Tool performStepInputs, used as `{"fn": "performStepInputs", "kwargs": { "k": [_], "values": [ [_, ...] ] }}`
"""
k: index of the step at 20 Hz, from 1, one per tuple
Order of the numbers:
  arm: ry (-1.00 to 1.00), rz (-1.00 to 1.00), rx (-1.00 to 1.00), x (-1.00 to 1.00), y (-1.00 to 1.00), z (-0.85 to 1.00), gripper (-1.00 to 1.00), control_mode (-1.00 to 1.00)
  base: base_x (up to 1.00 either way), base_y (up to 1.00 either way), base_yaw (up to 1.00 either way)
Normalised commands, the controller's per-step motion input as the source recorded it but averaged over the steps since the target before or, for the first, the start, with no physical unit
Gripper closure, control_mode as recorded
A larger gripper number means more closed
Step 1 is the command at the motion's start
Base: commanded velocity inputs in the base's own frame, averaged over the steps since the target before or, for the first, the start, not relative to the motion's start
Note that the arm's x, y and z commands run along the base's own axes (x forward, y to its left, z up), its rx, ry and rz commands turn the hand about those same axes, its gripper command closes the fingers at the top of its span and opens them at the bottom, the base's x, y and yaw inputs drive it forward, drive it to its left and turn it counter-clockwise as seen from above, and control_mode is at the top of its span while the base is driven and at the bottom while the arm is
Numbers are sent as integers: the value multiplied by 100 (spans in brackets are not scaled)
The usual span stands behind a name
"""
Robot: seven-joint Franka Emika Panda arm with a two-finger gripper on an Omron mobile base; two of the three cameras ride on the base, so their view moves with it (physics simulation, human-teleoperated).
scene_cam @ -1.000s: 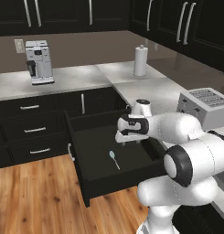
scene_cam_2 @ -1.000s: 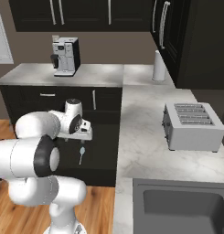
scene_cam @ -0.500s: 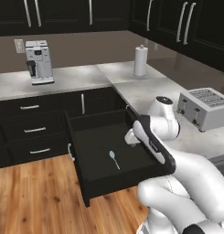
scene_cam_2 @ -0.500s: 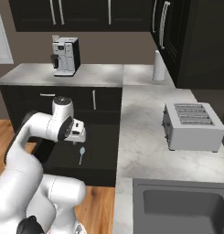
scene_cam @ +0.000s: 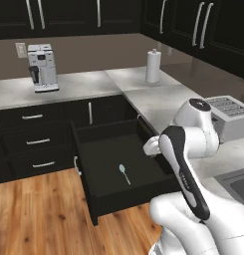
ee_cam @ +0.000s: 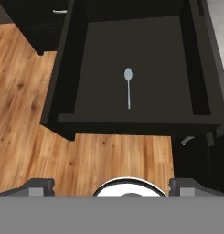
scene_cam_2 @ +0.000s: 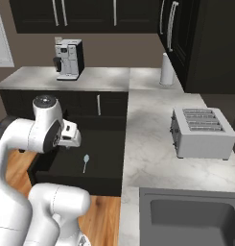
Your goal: Pick up the metallic utensils from the counter and place them in the open drawer. Make sure not to pick up any wooden utensils.
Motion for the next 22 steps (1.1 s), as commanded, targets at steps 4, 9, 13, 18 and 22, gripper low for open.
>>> {"fn": "performStepInputs", "kwargs": {
  "k": [4, 9, 13, 18, 22],
  "values": [
    [-11, -2, -9, 0, 0, 53, -100, -100, 0, 0, 0],
    [-5, -3, -6, -15, 0, 57, -100, -100, 0, 0, 0],
    [0, 0, 0, -17, 0, 10, -100, -100, 0, 0, 0],
    [0, 0, 0, 0, 0, 0, -100, -100, 0, 0, 0],
    [0, 0, 0, 0, 0, 0, -100, -100, 0, 0, 0]
  ]
}}
